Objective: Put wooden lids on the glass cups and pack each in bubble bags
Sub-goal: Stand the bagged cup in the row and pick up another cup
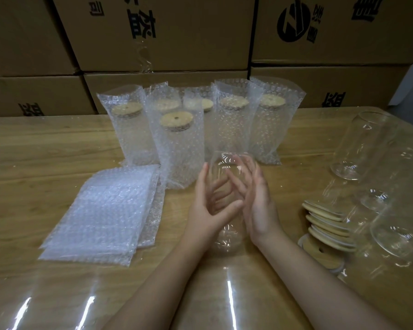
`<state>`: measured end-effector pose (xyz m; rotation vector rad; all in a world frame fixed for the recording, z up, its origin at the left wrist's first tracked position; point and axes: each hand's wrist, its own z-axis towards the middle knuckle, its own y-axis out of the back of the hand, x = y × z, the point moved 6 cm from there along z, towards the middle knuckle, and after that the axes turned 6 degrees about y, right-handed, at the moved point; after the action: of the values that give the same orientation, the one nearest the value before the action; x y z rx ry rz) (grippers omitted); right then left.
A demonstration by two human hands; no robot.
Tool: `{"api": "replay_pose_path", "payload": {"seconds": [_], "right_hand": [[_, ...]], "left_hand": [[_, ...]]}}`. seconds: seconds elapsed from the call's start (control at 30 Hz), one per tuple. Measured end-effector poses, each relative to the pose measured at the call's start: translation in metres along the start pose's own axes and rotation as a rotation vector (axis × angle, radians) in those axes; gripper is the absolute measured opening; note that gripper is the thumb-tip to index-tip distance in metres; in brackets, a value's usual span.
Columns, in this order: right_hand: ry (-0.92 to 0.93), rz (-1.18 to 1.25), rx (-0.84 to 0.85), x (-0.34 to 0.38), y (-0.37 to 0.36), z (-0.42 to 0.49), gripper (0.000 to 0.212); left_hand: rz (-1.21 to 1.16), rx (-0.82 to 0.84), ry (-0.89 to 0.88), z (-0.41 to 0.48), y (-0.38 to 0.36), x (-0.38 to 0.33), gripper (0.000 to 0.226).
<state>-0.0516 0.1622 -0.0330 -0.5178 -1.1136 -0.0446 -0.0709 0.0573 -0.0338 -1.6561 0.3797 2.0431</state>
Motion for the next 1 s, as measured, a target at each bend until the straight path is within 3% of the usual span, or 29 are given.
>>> {"api": "replay_pose_path", "payload": {"seconds": [0.13, 0.23, 0.37, 0.57, 0.63, 0.77, 1.0], "right_hand": [[0.017, -0.006, 0.015, -0.001, -0.003, -0.001, 0.041], [-0.103, 0.031, 0.037, -0.008, -0.009, -0.005, 0.051], [-0.314, 0.143, 0.022, -0.021, -0.008, -0.012, 0.057], [-0.463, 0.325, 0.110, -0.025, -0.012, -0.014, 0.058], [-0.482, 0.276, 0.126, -0.027, -0.010, -0.014, 0.047], [-0.481, 0.101, 0.083, -0.032, -0.002, -0.012, 0.054], [-0.228, -0.260, -0.058, -0.021, 0.009, -0.010, 0.032]], "left_hand": [[-0.158, -0.003, 0.141, 0.007, 0.006, 0.009, 0.079], [-0.015, -0.129, -0.072, -0.002, 0.008, 0.000, 0.075], [0.304, -0.198, -0.330, -0.011, 0.007, -0.011, 0.092], [0.409, -0.197, -0.536, -0.013, 0.005, -0.023, 0.096], [0.431, -0.182, -0.525, -0.013, 0.006, -0.025, 0.098], [0.404, -0.165, -0.438, -0.010, 0.008, -0.022, 0.102], [0.490, -0.148, -0.356, -0.005, 0.008, -0.018, 0.104]]}}
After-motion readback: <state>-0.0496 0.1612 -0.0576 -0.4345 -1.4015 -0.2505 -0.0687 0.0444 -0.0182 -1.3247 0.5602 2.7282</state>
